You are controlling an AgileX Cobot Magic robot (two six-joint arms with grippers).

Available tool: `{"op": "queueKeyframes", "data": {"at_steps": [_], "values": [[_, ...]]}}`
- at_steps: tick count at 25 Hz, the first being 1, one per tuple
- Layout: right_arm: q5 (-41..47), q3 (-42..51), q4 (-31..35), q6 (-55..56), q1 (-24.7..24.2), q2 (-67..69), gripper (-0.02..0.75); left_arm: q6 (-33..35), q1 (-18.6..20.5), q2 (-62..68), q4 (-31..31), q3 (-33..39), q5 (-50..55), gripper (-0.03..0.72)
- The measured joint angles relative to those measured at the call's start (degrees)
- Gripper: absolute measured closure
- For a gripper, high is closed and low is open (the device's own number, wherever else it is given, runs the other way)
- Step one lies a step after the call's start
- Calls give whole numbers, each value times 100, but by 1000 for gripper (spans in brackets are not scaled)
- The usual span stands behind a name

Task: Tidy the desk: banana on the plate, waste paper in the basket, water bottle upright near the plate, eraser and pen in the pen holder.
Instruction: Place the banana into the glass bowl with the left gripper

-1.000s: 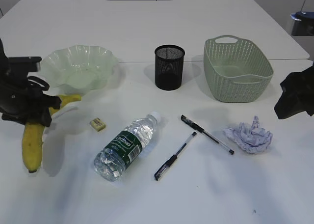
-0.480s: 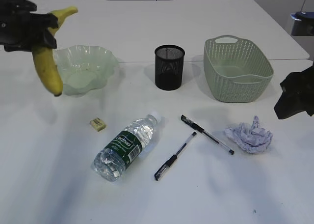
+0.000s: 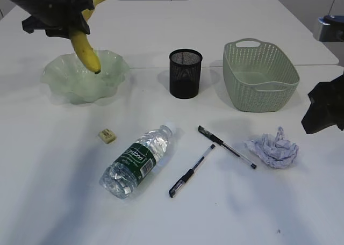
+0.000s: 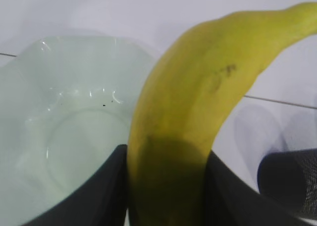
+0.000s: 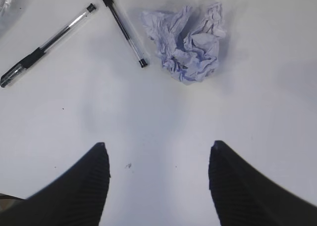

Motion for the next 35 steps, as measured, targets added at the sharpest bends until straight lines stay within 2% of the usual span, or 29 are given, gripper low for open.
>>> {"op": "queueKeyframes", "data": {"at_steps": [4,7,15,20,22,28,35], "values": [[0,0,22,0,0,0,268,-381,108,808,-23,-906,220,409],[0,0,22,0,0,0,268,-449,206,1278,-44,-1277,324,409],[-116,0,140,10,0,0,269,-591,518,1782,-851,-1378,133,409],[-356,0,174,10,0,0,269,-600,571,1923,-965,-1378,111,392],[-377,0,196,10,0,0,269,-600,571,1927,-976,-1378,111,370],[-377,0,259,10,0,0,269,-615,571,1927,-1180,-1378,111,233],[-377,0,269,10,0,0,269,-485,571,1783,-1205,-1560,478,210]]}}
